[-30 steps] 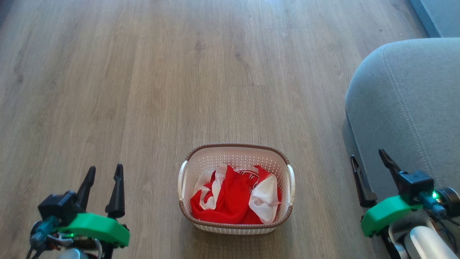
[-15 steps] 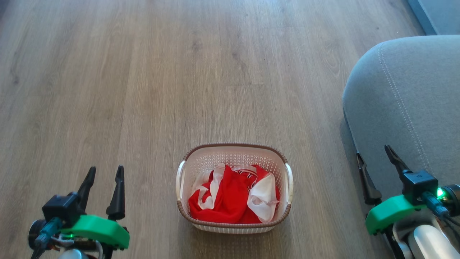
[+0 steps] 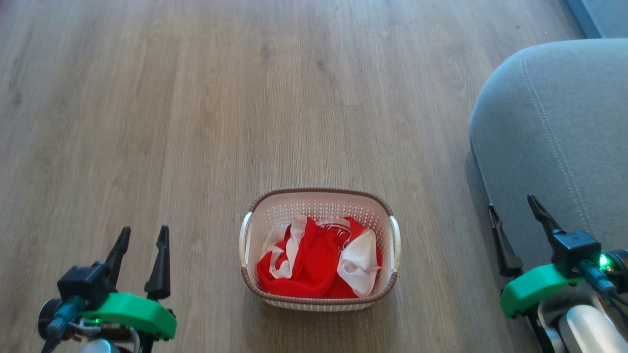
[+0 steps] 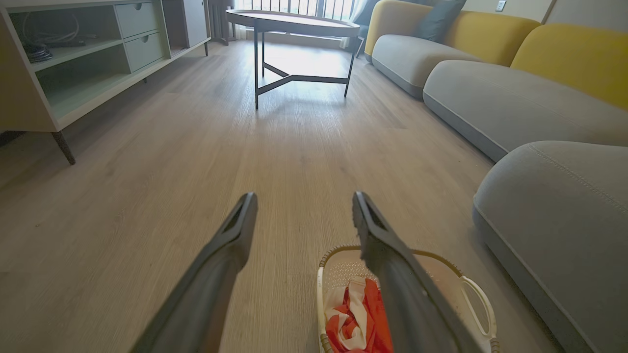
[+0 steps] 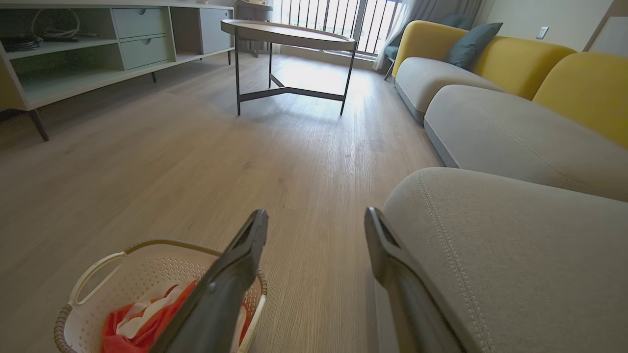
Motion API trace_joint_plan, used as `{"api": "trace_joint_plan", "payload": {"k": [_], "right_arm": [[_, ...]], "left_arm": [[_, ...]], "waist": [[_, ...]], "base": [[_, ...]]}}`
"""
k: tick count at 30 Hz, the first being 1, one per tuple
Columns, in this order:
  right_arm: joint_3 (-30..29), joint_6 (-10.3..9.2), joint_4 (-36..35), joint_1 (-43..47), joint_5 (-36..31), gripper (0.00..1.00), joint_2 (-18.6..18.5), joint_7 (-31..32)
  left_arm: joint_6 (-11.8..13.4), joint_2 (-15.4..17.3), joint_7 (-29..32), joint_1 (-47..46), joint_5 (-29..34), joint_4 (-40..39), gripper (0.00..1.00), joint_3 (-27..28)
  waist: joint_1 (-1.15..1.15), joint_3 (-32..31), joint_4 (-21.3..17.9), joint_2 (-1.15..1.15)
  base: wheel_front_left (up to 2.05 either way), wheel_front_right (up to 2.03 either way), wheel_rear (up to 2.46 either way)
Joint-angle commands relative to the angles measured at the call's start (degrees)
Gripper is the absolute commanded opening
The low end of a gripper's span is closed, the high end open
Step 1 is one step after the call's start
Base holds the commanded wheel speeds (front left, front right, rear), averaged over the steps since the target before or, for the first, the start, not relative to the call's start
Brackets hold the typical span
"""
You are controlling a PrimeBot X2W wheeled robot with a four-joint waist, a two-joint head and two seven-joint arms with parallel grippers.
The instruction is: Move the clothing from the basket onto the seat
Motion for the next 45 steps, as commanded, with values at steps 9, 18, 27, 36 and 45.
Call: {"api": "trace_joint_plan", "payload": {"k": [9, 18, 27, 36, 45], "right_arm": [[-0.8, 0.4, -2.3, -2.8, -1.4, 1.0, -0.2, -0.8], [-2.2, 0.4, -3.4, -7.6, -3.5, 1.0, 1.4, -0.8], [-2.5, 0.4, -4.5, -14.5, -5.7, 1.0, 3.3, -0.8], [-2.3, 0.4, -5.2, -20.0, -7.3, 1.0, 5.2, -0.8], [-1.6, 0.4, -6.2, -24.1, -7.9, 1.0, 6.8, -0.8]], "left_arm": [[-0.4, 2.0, -0.5, -3.8, -0.5, -2.7, 1.0, 1.3], [-0.4, 3.2, -0.5, -8.5, -1.1, -4.1, 1.0, 0.1], [-0.4, 5.0, -0.5, -15.2, -2.2, -5.3, 1.0, -0.9], [-0.4, 5.9, -0.5, -20.5, -2.5, -5.8, 1.0, -2.2], [-0.4, 7.7, -0.5, -26.7, -2.0, -5.7, 1.0, -6.3]], "waist": [[0.0, 4.3, -0.3, 0.0], [0.0, 14.1, -0.8, 0.0], [0.0, 26.5, -0.7, 0.0], [0.0, 34.9, -1.2, 0.0], [0.0, 40.0, -3.2, 0.0]], "base": [[0.0, 0.0, 0.0], [0.0, 0.0, 0.0], [0.0, 0.0, 0.0], [0.0, 0.0, 0.0], [0.0, 0.0, 0.0]]}}
